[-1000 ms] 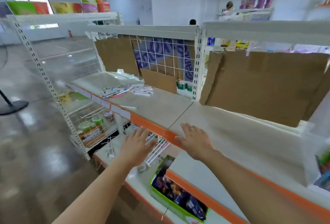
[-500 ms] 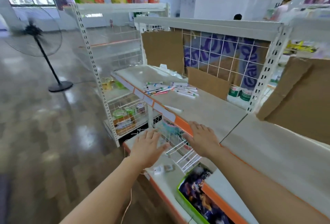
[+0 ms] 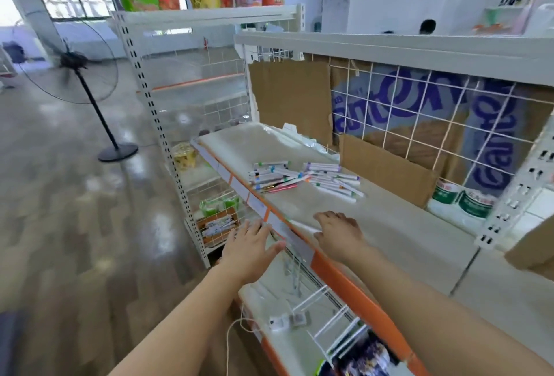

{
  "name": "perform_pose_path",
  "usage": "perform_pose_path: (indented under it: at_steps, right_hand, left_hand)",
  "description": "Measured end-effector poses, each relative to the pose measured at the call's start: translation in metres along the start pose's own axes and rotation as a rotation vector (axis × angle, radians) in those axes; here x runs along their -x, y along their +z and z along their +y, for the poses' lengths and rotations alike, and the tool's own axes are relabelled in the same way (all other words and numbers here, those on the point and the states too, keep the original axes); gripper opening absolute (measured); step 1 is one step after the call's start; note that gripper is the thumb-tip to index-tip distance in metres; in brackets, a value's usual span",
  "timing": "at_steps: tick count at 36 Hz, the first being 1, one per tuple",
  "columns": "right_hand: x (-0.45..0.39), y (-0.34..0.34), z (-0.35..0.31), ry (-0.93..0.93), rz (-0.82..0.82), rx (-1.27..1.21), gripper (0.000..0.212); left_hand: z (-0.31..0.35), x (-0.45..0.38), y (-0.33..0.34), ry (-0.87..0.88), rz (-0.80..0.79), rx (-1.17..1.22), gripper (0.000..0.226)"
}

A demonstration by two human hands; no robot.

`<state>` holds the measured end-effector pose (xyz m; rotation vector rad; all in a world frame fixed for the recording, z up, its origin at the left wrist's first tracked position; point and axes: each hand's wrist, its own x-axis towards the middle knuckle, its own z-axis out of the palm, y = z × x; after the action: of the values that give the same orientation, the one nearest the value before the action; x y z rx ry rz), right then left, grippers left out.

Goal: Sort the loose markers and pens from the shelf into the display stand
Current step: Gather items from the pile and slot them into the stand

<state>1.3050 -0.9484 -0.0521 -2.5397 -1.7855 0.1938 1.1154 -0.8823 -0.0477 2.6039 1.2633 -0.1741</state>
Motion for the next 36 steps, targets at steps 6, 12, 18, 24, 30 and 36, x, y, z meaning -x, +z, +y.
perform_pose_path:
  at_steps: [6,12,18,24,30,36]
  right_hand:
    - [-0.035,0.009,0.002,-0.001,-0.026,0.011,0.032]
    - [-0.058,0.018,0.002,-0.014,-0.028,-0.009,0.025]
    - [-0.083,0.016,-0.004,0.002,0.019,-0.019,0.022]
    - [-0.113,0.004,-0.022,0.013,0.14,-0.08,0.011]
    - [-0.141,-0.005,-0.034,0.028,0.215,-0.122,0.014]
    - [-0.151,0.003,-0.014,0.177,0.231,-0.157,0.024]
  left_hand:
    - [0.0,-0.036,-0.005,0.006,-0.029,0.001,0.067]
    - [-0.007,-0.067,-0.007,0.035,-0.022,-0.003,0.066]
    - [-0.016,-0.105,-0.011,0.112,0.022,-0.023,0.059]
    - [-0.02,-0.147,-0.022,0.213,0.119,-0.103,0.055]
    - [-0.023,-0.181,-0.035,0.278,0.182,-0.116,0.03]
    - [-0.033,-0.205,-0.029,0.296,0.245,-0.061,0.027]
